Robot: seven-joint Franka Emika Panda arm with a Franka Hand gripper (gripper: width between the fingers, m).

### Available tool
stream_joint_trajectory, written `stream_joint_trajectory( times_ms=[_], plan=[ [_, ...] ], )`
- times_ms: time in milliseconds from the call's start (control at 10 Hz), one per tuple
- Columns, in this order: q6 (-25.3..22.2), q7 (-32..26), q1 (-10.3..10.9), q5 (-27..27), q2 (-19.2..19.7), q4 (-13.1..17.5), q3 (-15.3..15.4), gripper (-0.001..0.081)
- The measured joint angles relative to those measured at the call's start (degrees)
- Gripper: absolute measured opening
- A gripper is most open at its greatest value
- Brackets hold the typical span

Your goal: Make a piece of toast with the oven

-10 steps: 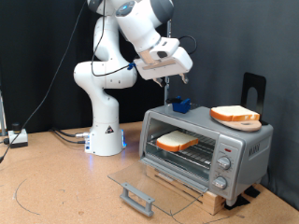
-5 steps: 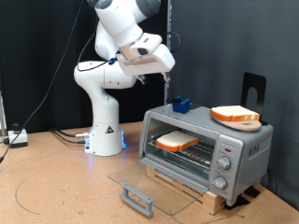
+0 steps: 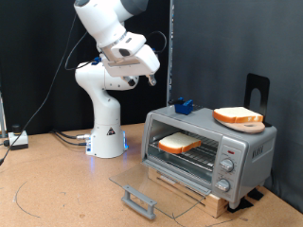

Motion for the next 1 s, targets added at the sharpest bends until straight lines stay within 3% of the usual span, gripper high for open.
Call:
stream_joint_trajectory(
  times_ms=[300, 700, 1000],
  plan=[
    [0.66, 0.01, 0.03, 0.00, 0.18, -1.35, 0.39, 0.0807],
    [11.56, 0.00, 0.01, -0.06, 2.98, -6.12, 2.61, 0.0807],
    [13.67, 0.47, -0.69, -1.01, 7.77, -5.83, 2.60, 0.0807]
  ],
)
